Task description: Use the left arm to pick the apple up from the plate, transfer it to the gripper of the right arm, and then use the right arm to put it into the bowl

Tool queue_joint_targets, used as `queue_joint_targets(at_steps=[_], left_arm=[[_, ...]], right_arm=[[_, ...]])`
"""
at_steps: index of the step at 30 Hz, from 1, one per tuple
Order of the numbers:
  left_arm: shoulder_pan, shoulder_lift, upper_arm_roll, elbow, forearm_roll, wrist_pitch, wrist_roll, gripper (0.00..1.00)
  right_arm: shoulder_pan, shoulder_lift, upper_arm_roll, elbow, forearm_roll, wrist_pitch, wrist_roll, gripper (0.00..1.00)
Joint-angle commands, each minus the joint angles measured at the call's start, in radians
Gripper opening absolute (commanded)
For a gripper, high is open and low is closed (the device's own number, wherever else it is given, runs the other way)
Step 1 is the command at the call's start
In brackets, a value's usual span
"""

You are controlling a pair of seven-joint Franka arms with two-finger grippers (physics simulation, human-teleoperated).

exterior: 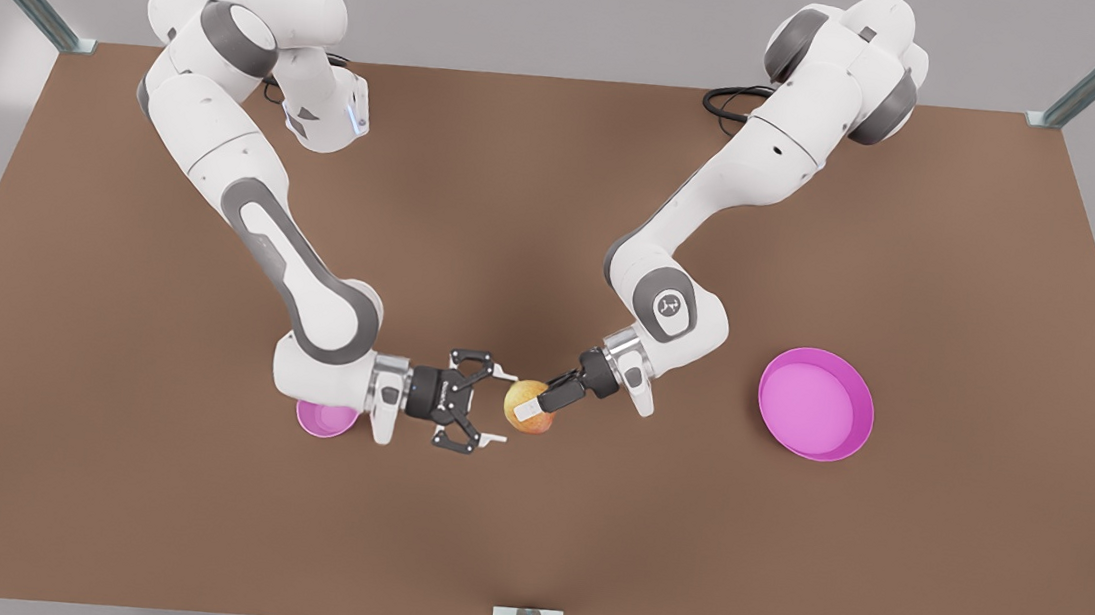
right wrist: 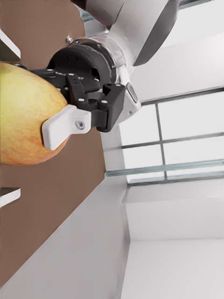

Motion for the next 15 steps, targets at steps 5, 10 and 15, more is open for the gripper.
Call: queue_joint_targets(at_steps=[5,10,15], left_arm=[[0.001,0.004,0.0,0.006,-0.001,-0.003,0.055,0.93],[0.0,0.004,0.0,0.01,-0.001,-0.002,0.055,0.93],[0.0,0.007,0.0,0.012,-0.001,-0.002,0.053,0.93]], right_arm=[[0.001,0.0,0.005,-0.01,0.01,0.006,-0.028,1.0],[0.004,0.003,0.005,-0.01,0.039,0.008,-0.028,1.0],[0.006,0.017,0.005,-0.01,0.056,0.006,-0.027,1.0]])
